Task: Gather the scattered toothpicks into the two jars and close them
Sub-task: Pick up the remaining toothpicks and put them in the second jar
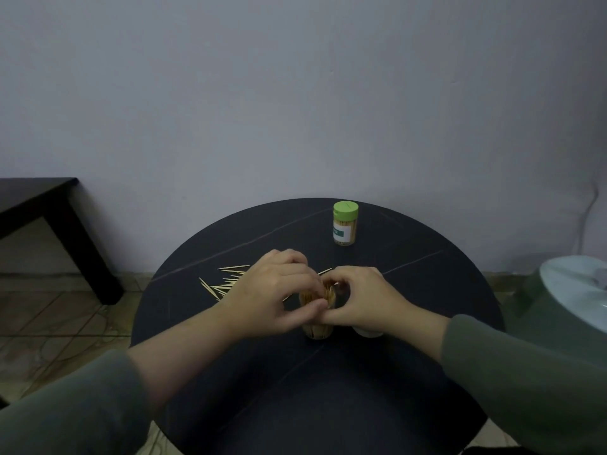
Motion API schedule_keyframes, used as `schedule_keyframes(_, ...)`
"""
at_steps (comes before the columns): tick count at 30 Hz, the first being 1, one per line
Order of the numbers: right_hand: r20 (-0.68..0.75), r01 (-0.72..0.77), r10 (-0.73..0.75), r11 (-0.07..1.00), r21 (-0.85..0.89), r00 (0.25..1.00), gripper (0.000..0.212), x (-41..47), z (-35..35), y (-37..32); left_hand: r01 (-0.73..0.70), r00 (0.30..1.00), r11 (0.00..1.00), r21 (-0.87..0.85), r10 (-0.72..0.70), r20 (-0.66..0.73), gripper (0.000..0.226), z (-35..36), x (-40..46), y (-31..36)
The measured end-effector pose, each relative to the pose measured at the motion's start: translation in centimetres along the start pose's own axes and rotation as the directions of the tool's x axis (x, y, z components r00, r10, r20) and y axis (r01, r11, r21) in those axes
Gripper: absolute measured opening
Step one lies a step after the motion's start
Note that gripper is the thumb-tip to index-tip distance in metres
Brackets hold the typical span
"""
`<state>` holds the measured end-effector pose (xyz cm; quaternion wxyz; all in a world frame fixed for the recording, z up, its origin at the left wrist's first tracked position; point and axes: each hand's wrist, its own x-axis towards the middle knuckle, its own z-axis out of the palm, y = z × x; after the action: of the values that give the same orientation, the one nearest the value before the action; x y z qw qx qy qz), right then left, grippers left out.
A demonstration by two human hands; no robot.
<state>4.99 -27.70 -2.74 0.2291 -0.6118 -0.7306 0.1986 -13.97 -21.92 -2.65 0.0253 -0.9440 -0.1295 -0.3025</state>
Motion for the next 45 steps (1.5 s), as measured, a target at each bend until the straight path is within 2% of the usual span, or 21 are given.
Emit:
schedule_keyframes(2,-0.001,0.001,-0.001,1.0,0.011,1.0,0.062,0.0,0.0,-0.1,0.031,0.999,0.999,-0.004,-0.031,-0.016,0.019,-0.2,-0.1,0.1)
schedule_keyframes(4,-0.007,-0.006,0.006,1.0,0.018,1.0,0.066,-0.1,-0.1,-0.3,0.083,0.996,0.996,0.011,-0.083,-0.021,0.033,-0.3,-0.2,0.1)
schedule_keyframes(6,0.0,-0.02,0.02,1.0,-0.004,1.0,0.065,0.0,-0.1,-0.3,0.11,0.993,0.993,0.044,-0.112,0.041,0.048,-0.4,-0.5,-0.1)
schedule_keyframes(11,-0.007,-0.002,0.002,1.0,-0.025,1.0,0.056,0.0,0.1,-0.1,-0.004,0.973,0.99,0.142,-0.029,0.229,0.055,-0.3,-1.8,-0.6)
schedule_keyframes(17,-0.003,-0.017,0.017,0.999,-0.037,1.0,0.081,0.2,0.1,0.0,0.152,0.97,0.977,0.152,-0.177,0.169,0.061,-0.6,-2.5,-0.3)
schedule_keyframes(21,-0.005,-0.003,0.003,0.999,-0.034,1.0,0.072,0.3,0.4,0.0,0.102,0.952,0.976,0.193,-0.152,0.266,0.062,-0.5,-2.6,0.4)
schedule_keyframes(26,0.005,0.008,-0.007,0.995,-0.096,1.0,0.056,0.4,0.0,-0.2,0.216,0.884,0.953,0.215,-0.284,0.37,0.071,-0.8,-1.7,1.7)
schedule_keyframes(28,0.023,0.008,-0.005,0.991,-0.132,1.0,0.06,0.4,-0.2,-0.2,0.215,0.912,0.954,0.212,-0.273,0.306,0.069,-1.2,-1.5,1.7)
schedule_keyframes(30,0.027,0.007,-0.004,0.993,-0.114,1.0,0.063,0.4,-0.2,-0.2,0.122,0.957,0.973,0.196,-0.168,0.235,0.063,-1.5,-1.7,1.3)
schedule_keyframes(32,0.014,0.023,-0.022,0.996,-0.087,1.0,0.054,0.3,-0.1,-0.3,-0.01,0.97,0.984,0.18,-0.035,0.242,0.056,-1.4,-2.2,0.8)
schedule_keyframes(34,0.012,0.028,-0.027,0.996,-0.079,1.0,0.05,0.4,0.0,-0.3,-0.035,0.964,0.988,0.152,-0.007,0.267,0.053,-1.2,-2.5,0.6)
schedule_keyframes(37,0.032,0.062,-0.059,0.995,-0.08,0.998,0.05,0.5,0.3,-0.1,0.006,0.975,0.996,0.086,-0.025,0.221,0.049,-1.2,-3.0,0.5)
schedule_keyframes(41,0.16,0.147,-0.121,0.976,-0.16,0.98,0.075,0.7,0.3,-0.3,0.095,0.987,0.995,0.009,-0.095,0.129,0.046,-1.9,-3.3,0.1)
schedule_keyframes(43,0.195,0.164,-0.154,0.986,-0.035,0.969,0.077,0.9,0.1,0.2,0.178,0.982,0.984,0.002,-0.178,0.069,0.038,-2.1,-3.4,-0.4)
schedule_keyframes(45,0.132,0.126,-0.155,0.97,0.207,0.979,0.065,1.2,0.0,0.6,0.322,0.945,0.945,0.052,-0.325,0.049,0.024,-2.3,-3.6,-1.4)
